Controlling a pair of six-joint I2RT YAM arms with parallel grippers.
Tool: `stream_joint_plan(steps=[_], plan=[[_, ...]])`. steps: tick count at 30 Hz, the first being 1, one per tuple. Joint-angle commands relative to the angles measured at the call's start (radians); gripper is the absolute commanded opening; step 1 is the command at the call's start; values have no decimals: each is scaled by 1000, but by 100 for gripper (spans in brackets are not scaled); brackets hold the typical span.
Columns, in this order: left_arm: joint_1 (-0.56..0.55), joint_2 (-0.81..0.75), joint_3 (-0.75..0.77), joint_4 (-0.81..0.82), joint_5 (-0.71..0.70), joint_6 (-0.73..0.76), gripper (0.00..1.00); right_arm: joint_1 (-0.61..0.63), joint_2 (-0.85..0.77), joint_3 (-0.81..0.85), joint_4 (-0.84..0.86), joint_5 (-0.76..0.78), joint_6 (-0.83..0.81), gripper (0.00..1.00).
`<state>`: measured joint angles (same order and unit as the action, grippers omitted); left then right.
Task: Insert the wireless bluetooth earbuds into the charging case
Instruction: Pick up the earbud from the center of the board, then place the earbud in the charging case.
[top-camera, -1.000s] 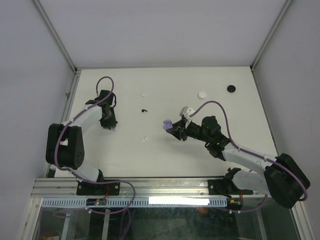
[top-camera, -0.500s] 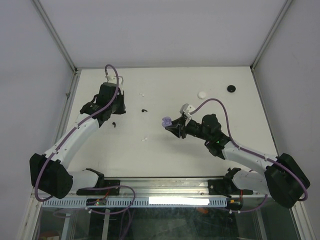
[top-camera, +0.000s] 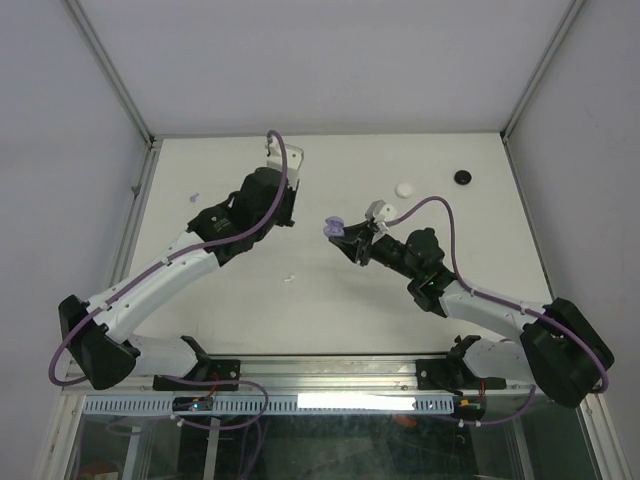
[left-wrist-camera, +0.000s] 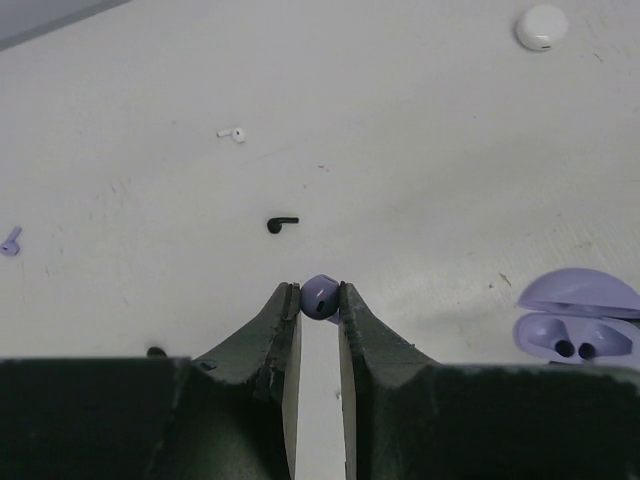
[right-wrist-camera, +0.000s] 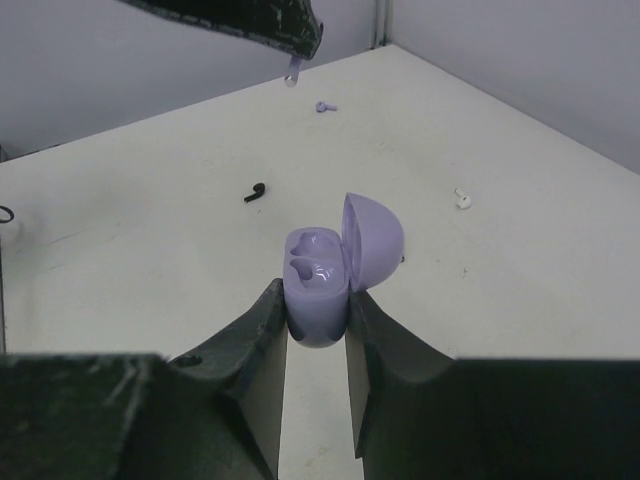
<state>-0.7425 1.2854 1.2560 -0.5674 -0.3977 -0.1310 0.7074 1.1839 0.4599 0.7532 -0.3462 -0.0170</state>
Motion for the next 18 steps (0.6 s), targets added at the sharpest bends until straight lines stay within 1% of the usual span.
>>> stream_joint_plan(steps=[1,5,9,15,18], plan=[[-92,23,62,46,-167,45,6,11,4,-3,149,89,-3,0],[-165,60,92,47,-247,31,6,15,40,-27,266,129,2,0],[-212,81,105,68,-288,38,5,15,78,-26,327,99,12,0],[-244,61,90,117,-254,30,5,15,116,-43,445,105,26,0],[-255,53,71,132,-238,10,4,15,125,-41,461,107,32,0]])
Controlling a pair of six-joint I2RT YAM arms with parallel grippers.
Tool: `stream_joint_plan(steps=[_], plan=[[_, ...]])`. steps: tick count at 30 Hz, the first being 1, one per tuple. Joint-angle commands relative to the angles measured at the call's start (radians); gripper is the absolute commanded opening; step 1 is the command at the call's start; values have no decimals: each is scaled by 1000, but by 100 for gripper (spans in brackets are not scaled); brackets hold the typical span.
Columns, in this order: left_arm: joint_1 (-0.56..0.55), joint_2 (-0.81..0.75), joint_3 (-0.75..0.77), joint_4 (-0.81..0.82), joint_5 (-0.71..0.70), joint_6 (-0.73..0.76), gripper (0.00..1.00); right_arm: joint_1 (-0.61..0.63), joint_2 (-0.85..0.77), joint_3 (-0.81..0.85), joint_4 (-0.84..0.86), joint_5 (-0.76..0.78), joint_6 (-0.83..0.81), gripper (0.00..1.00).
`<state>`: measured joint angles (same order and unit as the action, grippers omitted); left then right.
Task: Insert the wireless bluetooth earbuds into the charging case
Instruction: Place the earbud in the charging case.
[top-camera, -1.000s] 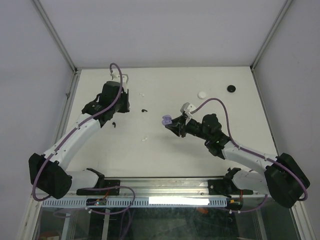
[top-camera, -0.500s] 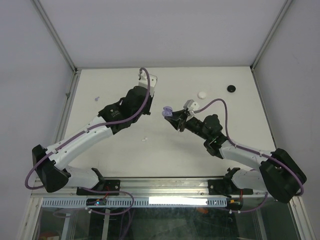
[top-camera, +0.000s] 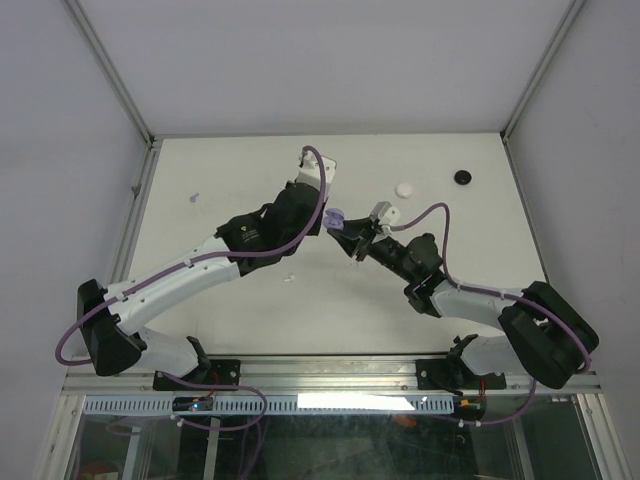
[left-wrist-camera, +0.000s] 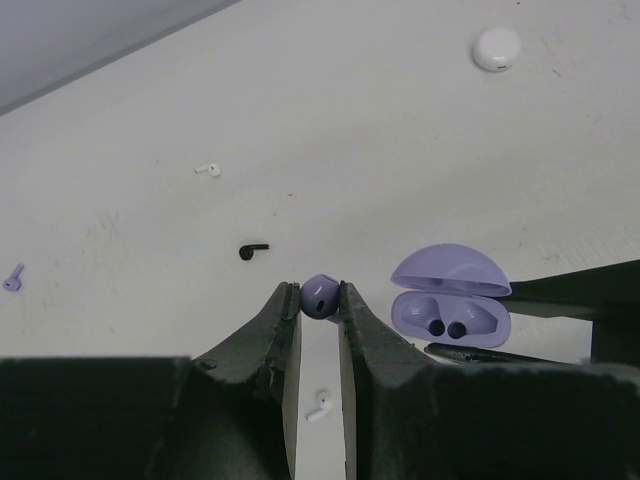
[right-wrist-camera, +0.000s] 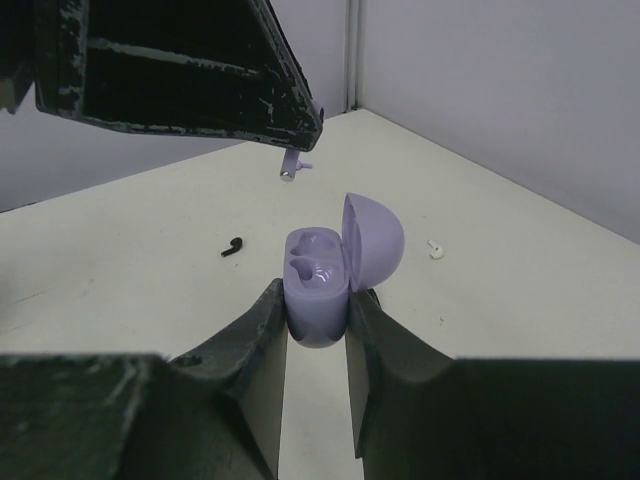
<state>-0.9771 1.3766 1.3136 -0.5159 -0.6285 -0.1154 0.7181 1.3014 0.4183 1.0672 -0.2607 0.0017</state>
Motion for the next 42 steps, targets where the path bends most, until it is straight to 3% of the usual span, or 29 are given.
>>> stream_joint_plan(steps=[1,10,42], plan=[[-26,-41,8,88,-8,-8,4,4,12,1,157,23,15,0],[-62,-49,-30,167,-40,42,4,4,21,5,180,-5,23,0],[-148,20,-44,185,-157,119,4,4,-13,-9,183,1,35,0]])
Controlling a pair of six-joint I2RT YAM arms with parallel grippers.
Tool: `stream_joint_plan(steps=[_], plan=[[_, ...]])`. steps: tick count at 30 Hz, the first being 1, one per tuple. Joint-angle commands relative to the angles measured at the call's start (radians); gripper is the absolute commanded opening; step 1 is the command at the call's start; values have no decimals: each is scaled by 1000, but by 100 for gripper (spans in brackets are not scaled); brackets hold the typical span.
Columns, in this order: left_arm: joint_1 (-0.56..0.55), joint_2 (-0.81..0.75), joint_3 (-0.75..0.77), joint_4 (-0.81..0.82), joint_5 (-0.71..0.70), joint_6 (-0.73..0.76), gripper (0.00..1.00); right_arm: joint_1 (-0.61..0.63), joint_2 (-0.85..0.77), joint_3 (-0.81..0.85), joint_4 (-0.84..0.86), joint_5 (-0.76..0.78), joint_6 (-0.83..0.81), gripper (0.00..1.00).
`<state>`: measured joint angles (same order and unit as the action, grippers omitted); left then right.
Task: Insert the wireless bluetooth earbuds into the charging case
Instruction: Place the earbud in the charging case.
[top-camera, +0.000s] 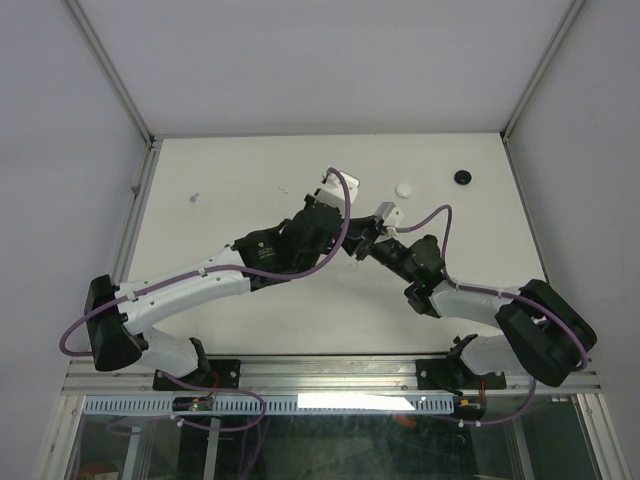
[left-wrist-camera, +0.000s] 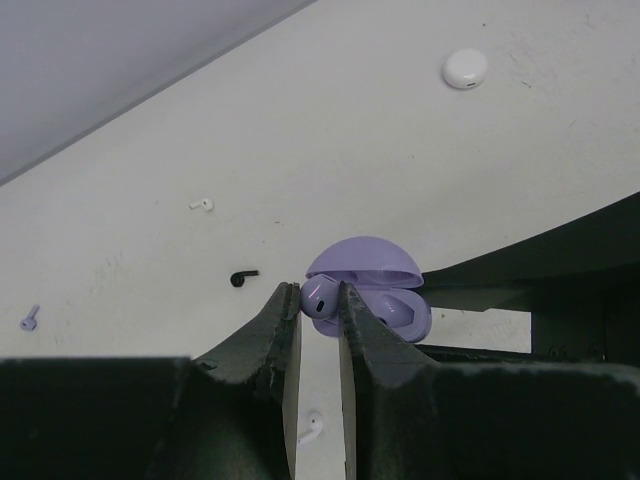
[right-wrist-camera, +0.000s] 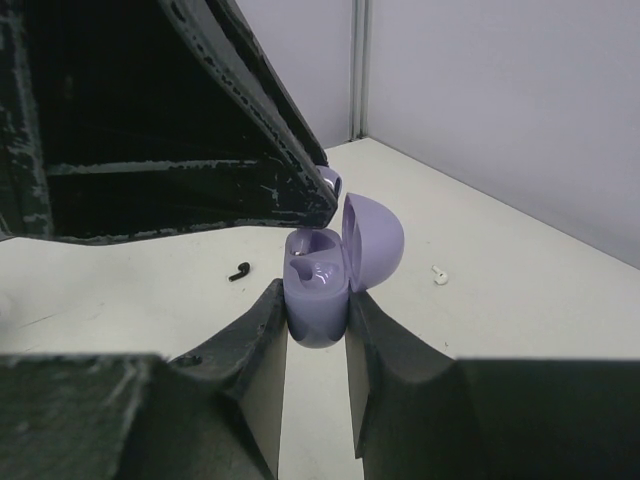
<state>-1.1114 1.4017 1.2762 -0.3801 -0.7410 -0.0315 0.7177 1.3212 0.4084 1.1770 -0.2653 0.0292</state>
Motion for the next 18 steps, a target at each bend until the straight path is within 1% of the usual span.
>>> stream_joint_plan(steps=[1,7,18], plan=[[-15,-6,-8,50,-50,40,5,5,-32,1,73,5,8,0],[-34,-7,-12,50,-49,62,5,5,-34,5,74,5,14,0],[-71,-20,-32,53,-53,58,12,5,-34,12,74,15,26,0]])
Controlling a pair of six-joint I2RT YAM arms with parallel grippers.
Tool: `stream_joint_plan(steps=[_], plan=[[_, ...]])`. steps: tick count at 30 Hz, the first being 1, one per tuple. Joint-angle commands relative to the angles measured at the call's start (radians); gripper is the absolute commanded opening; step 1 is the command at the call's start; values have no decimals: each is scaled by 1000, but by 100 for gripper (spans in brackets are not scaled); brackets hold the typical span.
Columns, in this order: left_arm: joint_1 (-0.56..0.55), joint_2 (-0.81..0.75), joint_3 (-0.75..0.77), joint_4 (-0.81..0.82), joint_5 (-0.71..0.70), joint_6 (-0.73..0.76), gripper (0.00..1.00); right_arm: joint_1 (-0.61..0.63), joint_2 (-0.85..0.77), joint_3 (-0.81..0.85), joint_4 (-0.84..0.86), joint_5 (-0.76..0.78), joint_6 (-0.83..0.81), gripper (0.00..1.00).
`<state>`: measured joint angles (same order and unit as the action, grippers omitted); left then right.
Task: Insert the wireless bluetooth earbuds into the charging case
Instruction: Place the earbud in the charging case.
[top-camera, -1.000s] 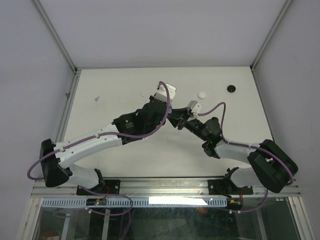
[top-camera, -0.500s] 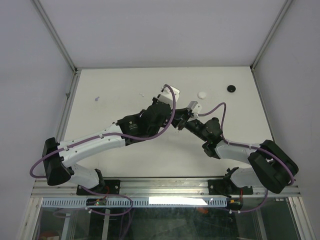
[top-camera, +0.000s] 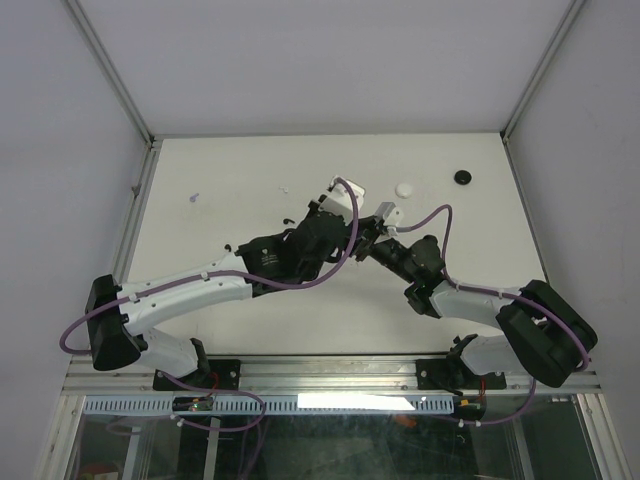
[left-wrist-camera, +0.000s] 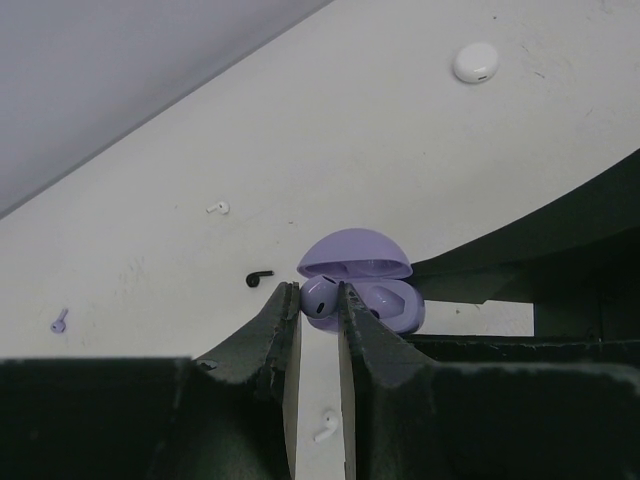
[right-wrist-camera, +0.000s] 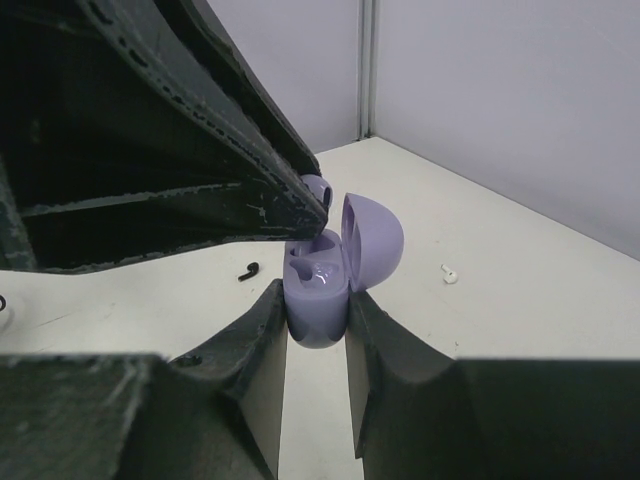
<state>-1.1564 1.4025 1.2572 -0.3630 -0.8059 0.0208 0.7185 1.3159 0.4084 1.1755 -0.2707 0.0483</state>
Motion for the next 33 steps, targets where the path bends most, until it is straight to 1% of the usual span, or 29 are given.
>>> stream_joint_plan(steps=[1,14,20,25,30,33], plan=[[-28,-22,-14,36,16,2,13,4,-29,13,75,21,7,0],[-46,-31,-28,35,37,-43,21,4,-28,13,76,21,16,0],[-41,-21,-12,-1,13,-110,25,4,-33,11,76,19,21,0],[-35,-15,24,-53,24,-171,30,4,-41,7,72,24,21,0],[-23,-42,56,-78,56,-220,35,4,-53,0,63,39,23,0],[-11,-66,71,-85,98,-250,41,3,-56,-4,62,44,24,0]])
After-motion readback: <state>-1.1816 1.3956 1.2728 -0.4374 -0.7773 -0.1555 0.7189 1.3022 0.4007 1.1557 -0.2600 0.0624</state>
